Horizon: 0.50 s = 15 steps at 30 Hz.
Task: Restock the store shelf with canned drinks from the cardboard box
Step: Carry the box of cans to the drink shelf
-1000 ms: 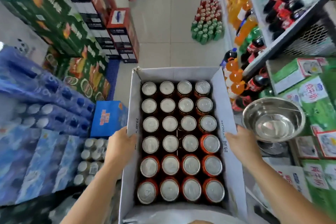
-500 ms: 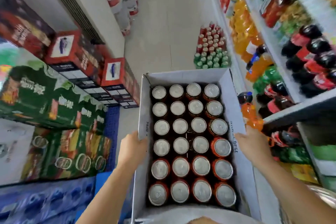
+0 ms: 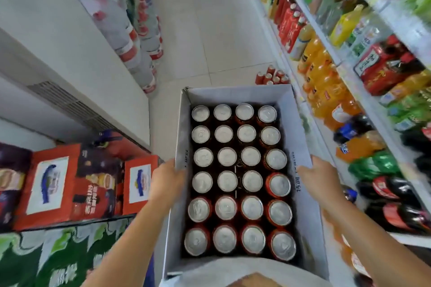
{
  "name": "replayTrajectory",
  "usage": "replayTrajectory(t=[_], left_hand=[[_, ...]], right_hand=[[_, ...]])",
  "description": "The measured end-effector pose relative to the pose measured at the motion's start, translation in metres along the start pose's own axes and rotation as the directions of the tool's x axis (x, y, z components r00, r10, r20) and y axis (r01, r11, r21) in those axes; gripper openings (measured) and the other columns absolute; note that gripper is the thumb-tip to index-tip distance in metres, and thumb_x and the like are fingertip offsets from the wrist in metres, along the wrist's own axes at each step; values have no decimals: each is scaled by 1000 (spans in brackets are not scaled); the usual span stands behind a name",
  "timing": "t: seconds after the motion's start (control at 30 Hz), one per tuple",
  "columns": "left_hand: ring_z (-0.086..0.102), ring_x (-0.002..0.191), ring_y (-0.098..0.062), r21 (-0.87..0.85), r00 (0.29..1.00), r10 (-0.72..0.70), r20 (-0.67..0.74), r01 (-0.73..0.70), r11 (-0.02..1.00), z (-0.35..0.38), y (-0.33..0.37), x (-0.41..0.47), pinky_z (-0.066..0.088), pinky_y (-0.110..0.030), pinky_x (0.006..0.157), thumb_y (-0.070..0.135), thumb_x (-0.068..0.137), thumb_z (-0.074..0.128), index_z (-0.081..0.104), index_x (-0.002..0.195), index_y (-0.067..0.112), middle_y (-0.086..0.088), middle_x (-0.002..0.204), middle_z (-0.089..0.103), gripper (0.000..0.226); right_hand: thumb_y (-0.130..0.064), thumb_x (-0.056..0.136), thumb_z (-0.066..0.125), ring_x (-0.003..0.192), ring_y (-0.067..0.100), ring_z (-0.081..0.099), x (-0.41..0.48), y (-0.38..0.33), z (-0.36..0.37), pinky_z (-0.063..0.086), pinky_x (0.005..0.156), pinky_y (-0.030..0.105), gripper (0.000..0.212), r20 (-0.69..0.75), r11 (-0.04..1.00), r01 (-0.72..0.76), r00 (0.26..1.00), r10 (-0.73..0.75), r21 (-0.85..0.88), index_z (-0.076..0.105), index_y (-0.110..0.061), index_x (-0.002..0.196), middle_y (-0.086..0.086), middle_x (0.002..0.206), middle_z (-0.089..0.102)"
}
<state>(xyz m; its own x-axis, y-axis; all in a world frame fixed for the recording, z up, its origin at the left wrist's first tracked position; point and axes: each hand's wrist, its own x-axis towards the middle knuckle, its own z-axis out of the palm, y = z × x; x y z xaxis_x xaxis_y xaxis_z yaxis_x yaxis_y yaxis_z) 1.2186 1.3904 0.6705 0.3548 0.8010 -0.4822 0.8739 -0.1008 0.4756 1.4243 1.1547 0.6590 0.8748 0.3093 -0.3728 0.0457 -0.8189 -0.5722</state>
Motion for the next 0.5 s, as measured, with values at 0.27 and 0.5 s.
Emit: replayTrajectory(t=[0.27,0.5], left_hand=[[48,62,-19,13,998,49,30,-49,999,-63,125,206,35,-33,60,20,92,47,48,72,14,-1,67,53,21],[52,65,-18,-38,1000,27,-12,-28,999,-104,235,384,35,-30,54,18,91,51,56,81,12,1,68,56,13]], right_hand=[[-16,86,54,64,28,43,188,-147,13,33,58,37,16,-43,1000,-15,999,16,19,57,0,86,18,75,55],[-6,87,55,57,10,43,378,-286,9,32,49,25,11,0,1000,28,1000,-28,-9,52,-11,78,-1,63,50]])
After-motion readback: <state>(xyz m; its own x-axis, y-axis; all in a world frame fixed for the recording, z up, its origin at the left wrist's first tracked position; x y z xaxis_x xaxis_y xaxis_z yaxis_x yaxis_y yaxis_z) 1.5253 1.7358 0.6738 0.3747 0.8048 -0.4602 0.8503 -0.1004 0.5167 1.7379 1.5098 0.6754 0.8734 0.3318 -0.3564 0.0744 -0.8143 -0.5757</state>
